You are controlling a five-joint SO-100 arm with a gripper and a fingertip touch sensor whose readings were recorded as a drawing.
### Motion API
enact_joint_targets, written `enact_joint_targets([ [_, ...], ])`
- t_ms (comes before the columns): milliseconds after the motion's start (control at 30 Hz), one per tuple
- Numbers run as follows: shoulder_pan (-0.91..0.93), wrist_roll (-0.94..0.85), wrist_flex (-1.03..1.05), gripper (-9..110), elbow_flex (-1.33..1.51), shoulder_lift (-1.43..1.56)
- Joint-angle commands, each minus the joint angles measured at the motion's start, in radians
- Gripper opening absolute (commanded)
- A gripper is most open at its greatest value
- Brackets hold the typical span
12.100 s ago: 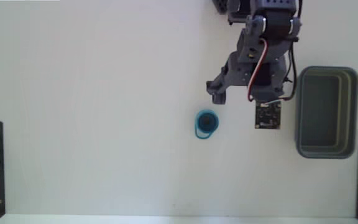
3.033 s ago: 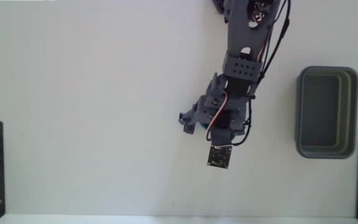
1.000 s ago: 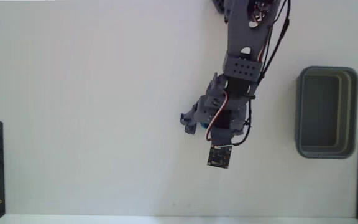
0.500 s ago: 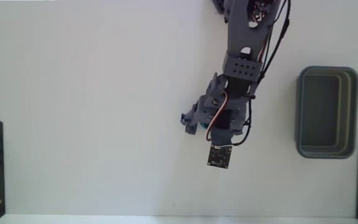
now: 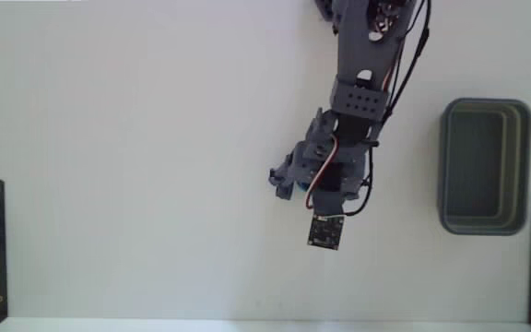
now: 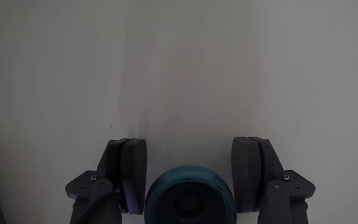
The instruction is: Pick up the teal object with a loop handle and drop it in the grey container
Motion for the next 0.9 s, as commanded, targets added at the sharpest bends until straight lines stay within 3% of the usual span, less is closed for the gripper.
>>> enact_joint_targets([
  [0,0.012,0.005,-0.012,81,0.01,0.02],
  [867,0.012,0.005,-0.012,73,0.01,0.02],
])
